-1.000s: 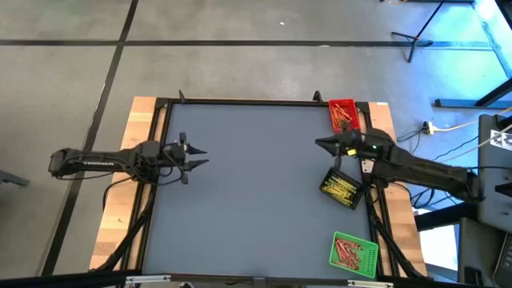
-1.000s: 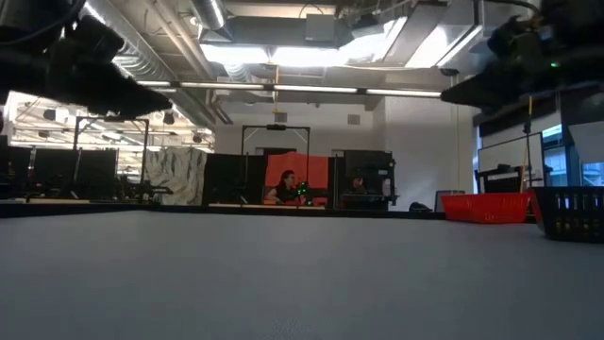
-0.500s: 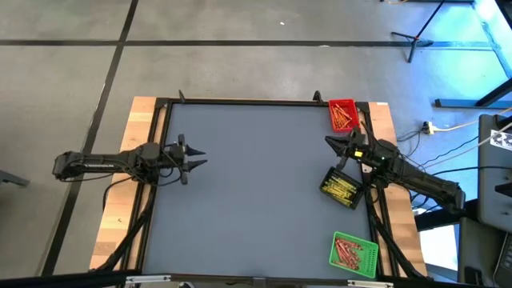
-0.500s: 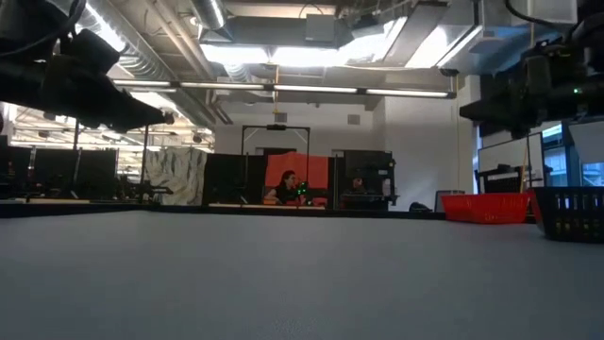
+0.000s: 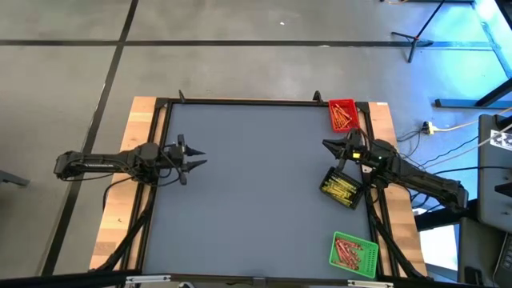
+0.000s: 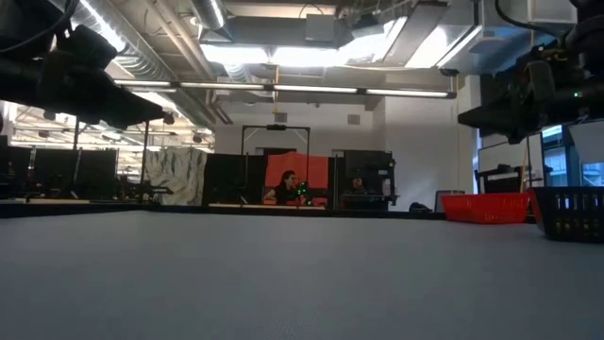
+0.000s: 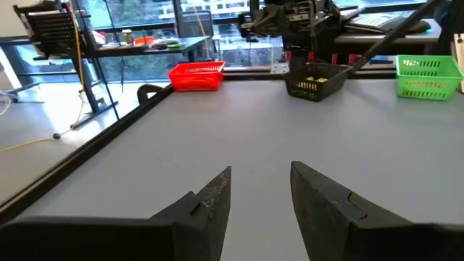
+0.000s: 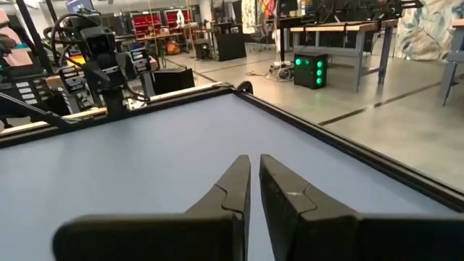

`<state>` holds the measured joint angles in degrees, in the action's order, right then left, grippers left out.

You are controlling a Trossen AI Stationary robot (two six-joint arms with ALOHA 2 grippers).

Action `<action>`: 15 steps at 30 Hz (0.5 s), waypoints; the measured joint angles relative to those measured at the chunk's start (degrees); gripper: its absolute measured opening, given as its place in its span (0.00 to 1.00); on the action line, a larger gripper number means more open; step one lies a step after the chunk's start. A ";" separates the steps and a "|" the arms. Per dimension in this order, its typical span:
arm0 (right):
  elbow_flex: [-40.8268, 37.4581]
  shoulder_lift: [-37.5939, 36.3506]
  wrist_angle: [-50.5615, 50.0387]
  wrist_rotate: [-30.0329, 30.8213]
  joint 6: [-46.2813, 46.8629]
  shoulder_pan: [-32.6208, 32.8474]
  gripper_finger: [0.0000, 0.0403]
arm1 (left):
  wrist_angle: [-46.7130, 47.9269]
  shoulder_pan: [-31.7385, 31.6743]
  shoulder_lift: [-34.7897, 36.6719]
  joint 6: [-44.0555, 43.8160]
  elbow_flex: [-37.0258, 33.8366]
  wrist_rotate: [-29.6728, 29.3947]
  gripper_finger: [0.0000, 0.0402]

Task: Sort crayons
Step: Return to Home Position

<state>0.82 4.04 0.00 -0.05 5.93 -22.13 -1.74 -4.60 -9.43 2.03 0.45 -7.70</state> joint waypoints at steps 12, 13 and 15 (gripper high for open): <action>0.00 0.23 -0.03 0.02 0.13 0.00 0.08 | -0.26 0.00 -0.02 0.01 0.00 -0.55 0.32; 0.00 0.23 -0.03 0.02 0.13 0.00 0.08 | -0.26 0.00 -0.02 0.01 0.00 -0.55 0.32; 0.00 0.23 -0.03 0.00 0.15 0.00 0.08 | -0.28 0.00 -0.02 0.04 0.00 -0.55 0.32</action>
<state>0.82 4.27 -0.03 -0.05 6.09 -22.13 -2.02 -4.60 -9.45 2.07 0.45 -8.25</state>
